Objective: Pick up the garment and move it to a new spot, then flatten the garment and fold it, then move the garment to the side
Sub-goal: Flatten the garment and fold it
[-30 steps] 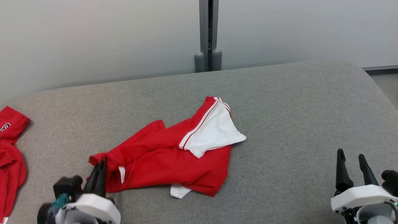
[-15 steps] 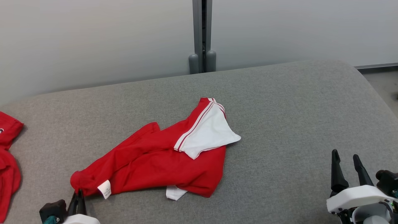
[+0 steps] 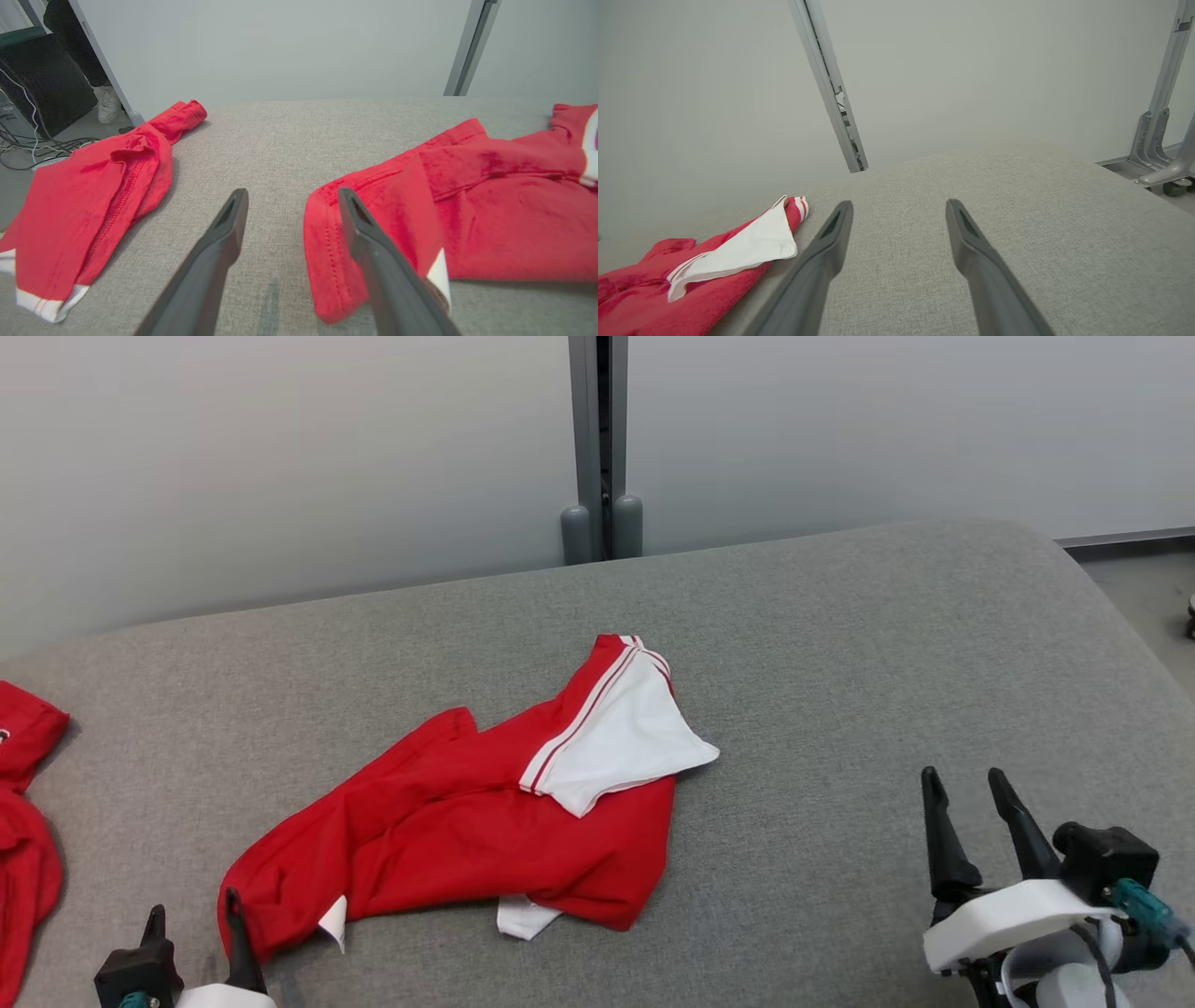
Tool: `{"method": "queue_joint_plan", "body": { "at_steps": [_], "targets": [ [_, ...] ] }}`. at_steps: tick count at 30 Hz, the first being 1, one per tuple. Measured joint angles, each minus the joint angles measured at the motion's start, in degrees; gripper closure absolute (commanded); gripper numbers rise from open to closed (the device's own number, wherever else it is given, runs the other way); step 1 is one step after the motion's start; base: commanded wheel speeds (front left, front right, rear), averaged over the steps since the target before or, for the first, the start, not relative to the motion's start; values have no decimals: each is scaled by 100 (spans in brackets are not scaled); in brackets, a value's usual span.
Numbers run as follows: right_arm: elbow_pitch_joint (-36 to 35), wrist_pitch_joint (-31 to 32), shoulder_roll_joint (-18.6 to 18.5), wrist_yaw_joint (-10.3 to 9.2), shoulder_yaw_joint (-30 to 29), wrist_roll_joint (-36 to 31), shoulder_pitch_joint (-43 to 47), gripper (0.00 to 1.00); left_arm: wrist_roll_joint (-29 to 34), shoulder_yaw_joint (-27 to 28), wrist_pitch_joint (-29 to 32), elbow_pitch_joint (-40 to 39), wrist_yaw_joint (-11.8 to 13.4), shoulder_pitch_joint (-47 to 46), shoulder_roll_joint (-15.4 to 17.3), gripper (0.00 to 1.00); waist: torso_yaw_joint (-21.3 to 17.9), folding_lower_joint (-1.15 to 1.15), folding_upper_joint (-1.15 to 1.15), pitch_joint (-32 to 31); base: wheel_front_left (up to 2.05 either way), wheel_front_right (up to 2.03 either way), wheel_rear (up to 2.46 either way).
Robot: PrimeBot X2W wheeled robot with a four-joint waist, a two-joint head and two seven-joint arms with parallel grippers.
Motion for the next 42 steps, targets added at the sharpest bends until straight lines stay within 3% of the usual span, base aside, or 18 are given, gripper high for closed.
{"method": "queue_joint_plan", "body": {
  "at_steps": [11,23,36,37,39,40,41,42],
  "targets": [
    [2,0,8,0,802,-730,-5,0,-52,-265,0,96,-187,15,-143,0,156,0,0,74,0,0,0],
    [192,0,3,0,789,-693,-4,0,-811,-648,0,200,-152,125,-168,0,309,0,0,159,0,0,0],
    [172,0,3,0,740,-603,-143,0,-1475,-954,0,238,-432,-65,-170,0,395,0,0,465,0,0,0],
    [170,0,3,0,726,-588,-155,0,-1524,-985,0,244,-454,-77,-168,5,409,0,0,489,0,0,0],
    [172,0,2,0,689,-586,-199,0,-1569,-1058,0,248,-511,-79,-174,52,444,0,0,537,0,0,0],
    [181,0,2,0,670,-582,-235,0,-1629,-1083,0,252,-539,-84,-174,82,465,0,0,563,0,0,0],
    [192,0,2,0,645,-573,-269,0,-1652,-1115,0,250,-566,-95,-171,100,487,0,0,591,0,0,0],
    [227,0,3,0,632,-554,-315,0,-1657,-1145,0,250,-598,-112,-168,100,512,0,0,623,0,0,0]
  ]
}}
